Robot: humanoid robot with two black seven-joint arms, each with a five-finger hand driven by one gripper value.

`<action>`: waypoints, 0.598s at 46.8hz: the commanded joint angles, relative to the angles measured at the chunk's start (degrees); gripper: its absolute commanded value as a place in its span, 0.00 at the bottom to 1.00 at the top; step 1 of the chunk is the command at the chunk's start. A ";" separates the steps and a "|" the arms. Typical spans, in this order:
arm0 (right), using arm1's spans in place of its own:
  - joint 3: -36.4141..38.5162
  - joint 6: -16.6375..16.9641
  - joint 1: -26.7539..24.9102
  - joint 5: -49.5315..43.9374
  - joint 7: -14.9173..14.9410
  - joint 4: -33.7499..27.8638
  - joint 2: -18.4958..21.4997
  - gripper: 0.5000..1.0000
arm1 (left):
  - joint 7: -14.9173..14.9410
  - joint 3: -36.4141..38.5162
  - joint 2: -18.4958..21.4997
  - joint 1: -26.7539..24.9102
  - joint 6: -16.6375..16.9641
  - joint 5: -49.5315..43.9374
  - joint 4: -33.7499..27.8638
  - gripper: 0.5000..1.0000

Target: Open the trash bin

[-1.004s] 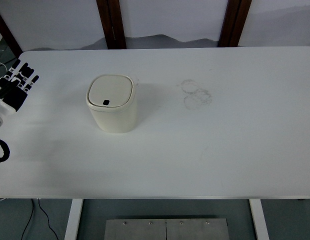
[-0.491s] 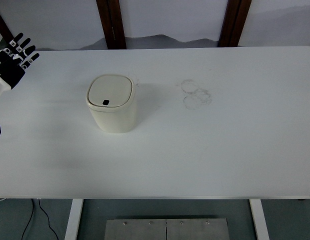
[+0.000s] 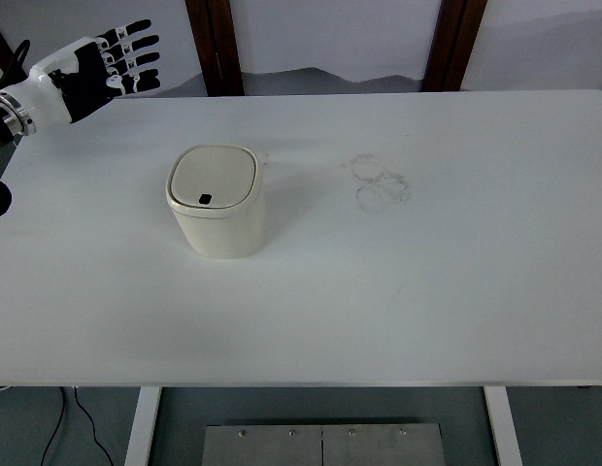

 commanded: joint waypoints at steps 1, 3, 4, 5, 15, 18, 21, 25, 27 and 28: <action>-0.07 0.01 0.01 0.00 0.01 0.01 0.00 0.99 | 0.03 2.28 1.00 -1.84 -0.29 3.09 -2.72 1.00; 0.02 0.01 0.01 0.08 0.01 0.01 0.00 0.99 | 0.03 3.69 1.17 -2.98 -0.38 4.93 -3.86 1.00; 0.02 0.01 0.01 0.00 0.01 0.01 0.00 0.99 | 0.03 4.30 1.26 -3.51 -0.38 5.81 -4.39 1.00; 0.02 0.01 0.01 0.00 0.01 0.01 0.00 0.98 | 0.03 4.92 1.35 -3.86 -0.38 6.60 -4.92 1.00; 0.02 0.01 0.01 0.00 0.01 0.01 0.00 0.98 | 4.15 13.88 1.61 -9.75 -1.08 12.06 -10.37 1.00; -0.07 0.01 -0.07 0.00 0.01 0.01 0.00 0.99 | 6.53 15.99 1.70 -11.51 -1.70 12.24 -11.69 1.00; -0.07 0.01 0.01 0.00 0.01 0.01 0.00 0.99 | 8.54 17.57 2.75 -13.34 -1.96 12.50 -14.66 1.00; -0.07 0.01 -0.07 0.00 0.01 0.01 0.00 0.99 | 10.13 18.80 3.55 -16.06 -2.23 13.29 -18.18 1.00; 0.02 0.01 0.01 0.00 0.01 0.01 0.00 0.99 | 10.75 19.16 3.64 -17.22 -2.75 13.64 -19.16 1.00; 0.02 0.01 0.01 0.00 0.01 0.01 0.00 0.99 | 11.19 19.34 3.64 -17.75 -3.02 13.82 -19.60 1.00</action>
